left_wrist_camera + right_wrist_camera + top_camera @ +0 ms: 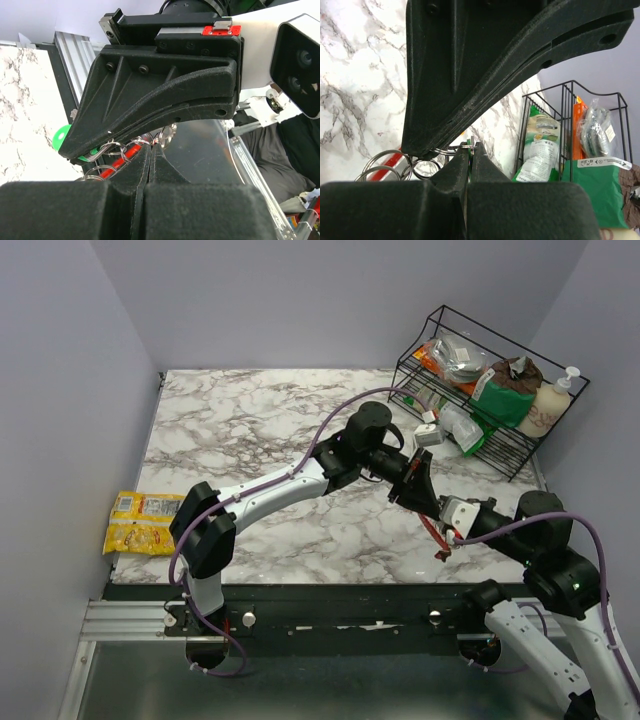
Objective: Remove the keys from the keyring
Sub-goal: Remove the key from the keyring.
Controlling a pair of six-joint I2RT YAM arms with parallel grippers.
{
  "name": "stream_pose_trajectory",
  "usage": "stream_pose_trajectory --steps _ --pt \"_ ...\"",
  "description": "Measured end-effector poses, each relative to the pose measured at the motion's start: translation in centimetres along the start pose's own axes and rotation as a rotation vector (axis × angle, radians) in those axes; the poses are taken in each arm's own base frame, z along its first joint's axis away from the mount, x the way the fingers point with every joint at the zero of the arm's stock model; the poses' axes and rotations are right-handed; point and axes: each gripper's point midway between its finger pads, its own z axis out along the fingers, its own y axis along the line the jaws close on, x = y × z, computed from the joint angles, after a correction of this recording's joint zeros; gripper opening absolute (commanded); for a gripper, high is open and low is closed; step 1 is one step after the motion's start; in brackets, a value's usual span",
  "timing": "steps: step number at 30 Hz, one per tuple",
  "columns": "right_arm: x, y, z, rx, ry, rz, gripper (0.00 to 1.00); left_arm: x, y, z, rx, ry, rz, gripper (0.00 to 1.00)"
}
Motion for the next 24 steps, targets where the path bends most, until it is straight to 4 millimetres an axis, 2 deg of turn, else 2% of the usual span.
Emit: stream_pose_trajectory --steps 11,24 --pt "-0.4 -1.3 -0.6 0.049 0.006 -0.011 0.01 -0.5 0.1 0.1 -0.004 -0.016 0.036 0.00" --pt "-1.0 -2.2 -2.5 0.075 0.041 -0.032 0.01 -1.1 0.2 0.6 -0.053 0.007 0.128 0.00"
